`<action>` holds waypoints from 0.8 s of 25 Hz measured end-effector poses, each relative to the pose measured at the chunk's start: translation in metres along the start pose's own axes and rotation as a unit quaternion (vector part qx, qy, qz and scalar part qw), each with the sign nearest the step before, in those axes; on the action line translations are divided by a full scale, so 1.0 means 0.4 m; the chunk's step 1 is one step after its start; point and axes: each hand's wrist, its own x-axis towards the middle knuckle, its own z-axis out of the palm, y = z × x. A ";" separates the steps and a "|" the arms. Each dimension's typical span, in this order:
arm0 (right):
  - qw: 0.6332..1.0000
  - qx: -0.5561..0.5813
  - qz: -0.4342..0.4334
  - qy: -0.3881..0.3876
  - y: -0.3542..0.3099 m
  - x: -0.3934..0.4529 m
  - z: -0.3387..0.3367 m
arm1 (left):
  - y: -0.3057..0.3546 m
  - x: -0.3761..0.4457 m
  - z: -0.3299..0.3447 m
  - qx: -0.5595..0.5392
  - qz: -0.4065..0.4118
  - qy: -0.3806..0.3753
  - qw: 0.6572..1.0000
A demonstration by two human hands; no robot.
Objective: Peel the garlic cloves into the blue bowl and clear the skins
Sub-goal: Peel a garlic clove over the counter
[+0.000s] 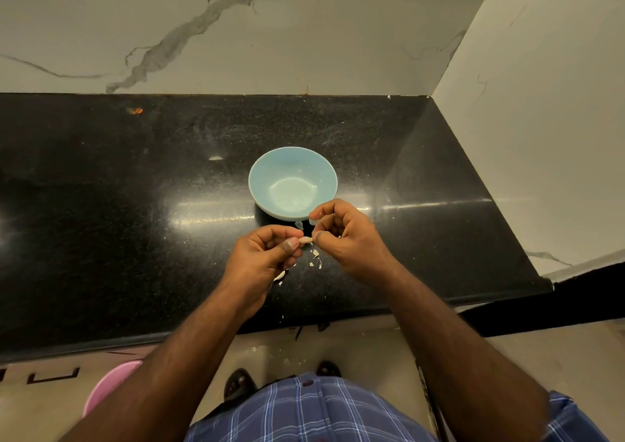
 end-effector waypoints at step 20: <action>0.994 0.111 0.016 -0.002 0.037 -0.024 0.015 | -0.004 0.002 0.025 -0.154 -0.120 -0.048 0.980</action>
